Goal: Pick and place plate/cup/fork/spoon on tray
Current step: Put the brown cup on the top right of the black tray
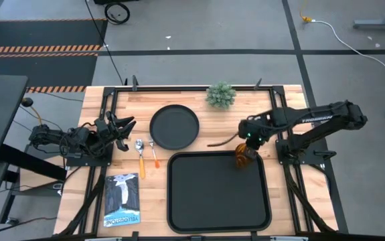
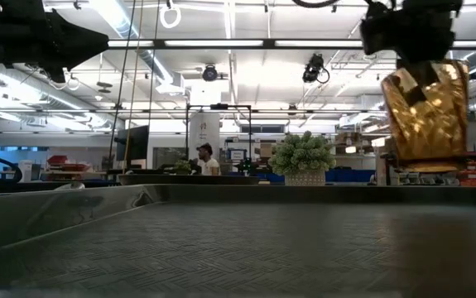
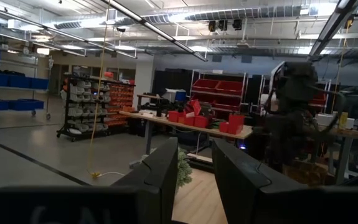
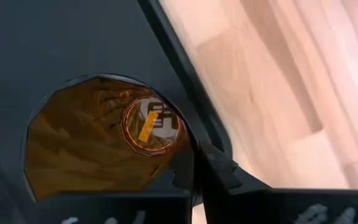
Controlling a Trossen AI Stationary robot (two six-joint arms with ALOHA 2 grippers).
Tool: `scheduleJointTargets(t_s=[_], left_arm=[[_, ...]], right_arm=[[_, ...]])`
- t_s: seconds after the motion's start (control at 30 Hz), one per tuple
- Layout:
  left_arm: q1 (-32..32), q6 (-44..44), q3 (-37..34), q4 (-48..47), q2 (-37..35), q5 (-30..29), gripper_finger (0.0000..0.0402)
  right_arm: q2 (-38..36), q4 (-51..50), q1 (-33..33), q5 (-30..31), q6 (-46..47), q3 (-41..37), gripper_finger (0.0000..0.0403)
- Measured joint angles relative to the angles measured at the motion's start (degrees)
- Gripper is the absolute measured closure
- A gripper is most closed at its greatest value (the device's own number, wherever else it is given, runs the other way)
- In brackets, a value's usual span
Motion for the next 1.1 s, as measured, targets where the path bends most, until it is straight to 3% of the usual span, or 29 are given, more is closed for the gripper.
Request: scheduleJointTargets(t_s=[0.37,0.73,1.1], left_arm=[[0.0,0.0,0.0,0.0,0.0,0.0,0.0294],[0.0,0.0,0.0,0.0,0.0,0.0,0.0294],[0.0,-0.1,0.0,0.0,0.0,0.0,0.0294]], right_arm=[[-4.2,0.4,10.3,4.1,19.3,-8.1,0.0390],[-4.4,0.7,13.4,6.7,23.3,-11.0,0.0386],[-4.7,-3.6,13.4,7.0,25.9,-11.1,0.0306]])
